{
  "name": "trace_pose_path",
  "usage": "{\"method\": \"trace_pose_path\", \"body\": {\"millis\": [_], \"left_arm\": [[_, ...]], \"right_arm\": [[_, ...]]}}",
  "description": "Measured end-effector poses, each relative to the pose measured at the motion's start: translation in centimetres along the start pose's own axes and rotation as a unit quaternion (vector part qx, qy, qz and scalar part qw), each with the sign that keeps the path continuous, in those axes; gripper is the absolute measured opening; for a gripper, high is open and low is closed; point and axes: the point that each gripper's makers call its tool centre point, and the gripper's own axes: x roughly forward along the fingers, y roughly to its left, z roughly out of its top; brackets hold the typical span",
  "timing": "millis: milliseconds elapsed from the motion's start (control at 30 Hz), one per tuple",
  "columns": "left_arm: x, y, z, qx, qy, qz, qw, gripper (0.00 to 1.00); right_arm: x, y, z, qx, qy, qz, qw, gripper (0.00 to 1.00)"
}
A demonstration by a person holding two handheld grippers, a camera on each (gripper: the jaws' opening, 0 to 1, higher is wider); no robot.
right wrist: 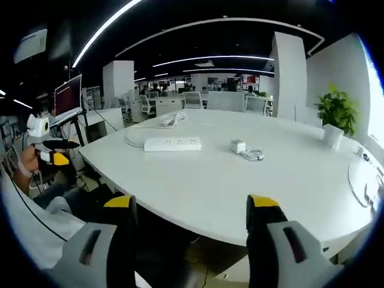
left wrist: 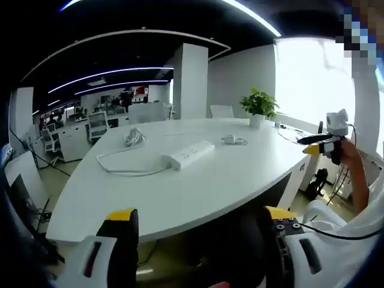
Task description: Straighten the power strip on the desk, plug the charger into it
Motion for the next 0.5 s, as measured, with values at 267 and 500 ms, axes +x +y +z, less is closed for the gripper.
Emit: {"method": "trace_pose_path", "body": {"millis": [267,500], "left_arm": [[-0.26,0.37,-0.34,-0.005,-0.002,0.002,1.0,0.86],[-0.24,0.4,-0.55,-0.005,-0.001,0.0,1.0,0.86]], "right_arm": [[0.74,0.25,0.25,-0.004,0.002,0.001,1.0,0.74],[0.89,0.37,0.18,-0.027,0.01,-0.006,0.9996,0.71]]}}
